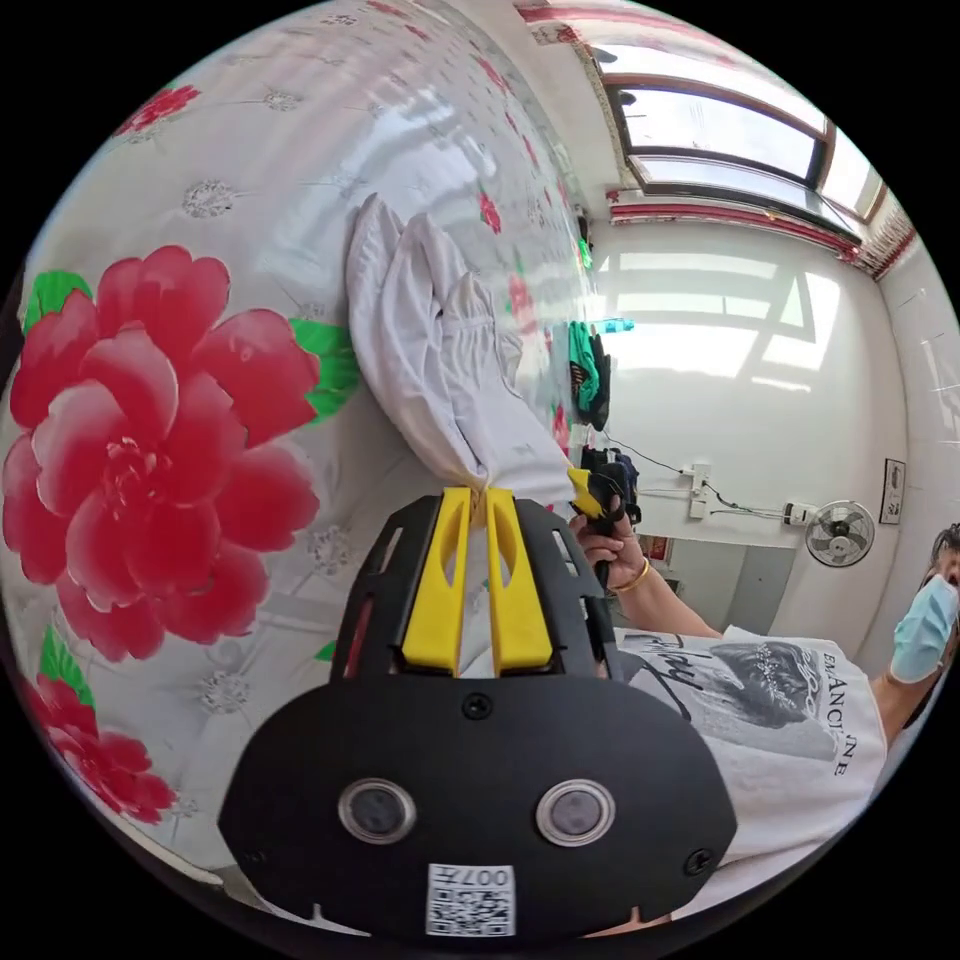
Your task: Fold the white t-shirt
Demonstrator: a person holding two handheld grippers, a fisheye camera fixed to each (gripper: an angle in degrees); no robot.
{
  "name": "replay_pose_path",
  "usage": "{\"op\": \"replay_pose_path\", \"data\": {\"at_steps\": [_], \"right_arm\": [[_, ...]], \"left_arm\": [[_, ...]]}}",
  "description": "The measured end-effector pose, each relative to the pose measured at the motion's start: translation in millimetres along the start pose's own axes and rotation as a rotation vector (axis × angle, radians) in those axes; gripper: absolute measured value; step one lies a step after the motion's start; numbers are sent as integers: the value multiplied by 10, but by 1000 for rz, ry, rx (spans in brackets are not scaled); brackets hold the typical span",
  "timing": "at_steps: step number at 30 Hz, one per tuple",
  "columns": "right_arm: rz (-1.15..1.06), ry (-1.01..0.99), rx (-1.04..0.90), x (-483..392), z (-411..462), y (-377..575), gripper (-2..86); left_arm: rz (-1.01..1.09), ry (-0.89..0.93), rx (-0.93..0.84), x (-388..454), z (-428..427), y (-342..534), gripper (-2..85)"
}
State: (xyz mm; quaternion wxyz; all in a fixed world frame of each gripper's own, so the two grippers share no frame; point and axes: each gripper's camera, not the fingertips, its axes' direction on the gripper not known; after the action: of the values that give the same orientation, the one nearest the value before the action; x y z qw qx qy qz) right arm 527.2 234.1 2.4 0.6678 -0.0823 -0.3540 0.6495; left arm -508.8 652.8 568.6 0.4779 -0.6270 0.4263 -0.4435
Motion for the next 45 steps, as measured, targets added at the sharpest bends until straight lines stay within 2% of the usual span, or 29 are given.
{"op": "replay_pose_path", "data": {"at_steps": [8,14,19,22,26,29,31,33,36,41,43,45], "right_arm": [[34,-32,39,-176,-616,727,-2],[-43,-33,31,-404,-1161,1016,-2],[-101,-105,38,-476,-1894,1184,-1],[-117,-98,51,-458,-2435,1214,-1],[-147,-120,135,-531,-3291,1262,-1],[-258,-95,254,-847,-4174,1416,-1],[-379,-23,381,-1230,-4893,1705,-1],[-469,43,494,-1529,-5392,2022,-1],[-597,181,667,-1930,-6017,2636,-2],[-604,381,864,-1918,-6414,3339,-2],[-495,407,901,-1523,-6408,3400,-2],[-368,433,907,-1103,-6330,3333,-1]], "left_arm": [[11,139,-5,149,61,424,1],[139,74,18,763,205,453,1],[214,4,26,1291,656,493,2],[214,-15,3,1620,1157,372,1],[335,-20,-63,2407,2049,-8,0],[461,29,-118,3185,2751,-388,-1],[567,61,-157,3761,3193,-581,0],[725,128,-220,4558,3797,-734,1],[856,226,-307,5360,4566,-781,2],[885,274,-452,5858,5882,-744,3],[846,240,-503,5771,6407,-744,4],[770,130,-578,5431,7083,-736,6]]}}
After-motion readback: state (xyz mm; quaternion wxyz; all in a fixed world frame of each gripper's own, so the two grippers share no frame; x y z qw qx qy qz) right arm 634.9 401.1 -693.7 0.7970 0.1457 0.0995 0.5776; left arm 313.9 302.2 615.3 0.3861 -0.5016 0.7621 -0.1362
